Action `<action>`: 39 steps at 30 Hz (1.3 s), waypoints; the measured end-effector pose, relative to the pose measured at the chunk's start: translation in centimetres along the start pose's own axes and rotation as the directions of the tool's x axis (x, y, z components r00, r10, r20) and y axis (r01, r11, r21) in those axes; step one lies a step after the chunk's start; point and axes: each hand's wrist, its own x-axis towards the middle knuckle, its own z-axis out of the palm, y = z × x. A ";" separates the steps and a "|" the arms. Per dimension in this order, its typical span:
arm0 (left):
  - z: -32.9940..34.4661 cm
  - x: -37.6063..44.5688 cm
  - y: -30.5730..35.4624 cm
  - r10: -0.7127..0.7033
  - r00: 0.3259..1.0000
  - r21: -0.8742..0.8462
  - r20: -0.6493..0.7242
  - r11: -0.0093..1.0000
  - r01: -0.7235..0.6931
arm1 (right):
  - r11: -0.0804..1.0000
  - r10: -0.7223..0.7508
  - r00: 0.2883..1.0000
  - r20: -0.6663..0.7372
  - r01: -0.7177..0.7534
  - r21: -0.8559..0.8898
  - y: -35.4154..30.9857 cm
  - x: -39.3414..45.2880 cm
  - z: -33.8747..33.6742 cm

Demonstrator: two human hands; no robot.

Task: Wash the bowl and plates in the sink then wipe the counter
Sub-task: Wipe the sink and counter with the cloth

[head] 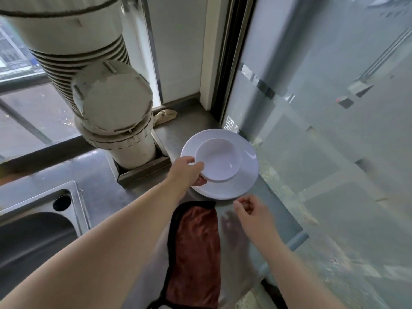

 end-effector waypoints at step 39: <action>-20.2 -19.6 -16.8 -0.037 0.697 -0.196 -0.716 0.969 -0.150 | 0.485 -0.378 0.658 0.651 0.740 -0.467 -6.3 -7.0 22.0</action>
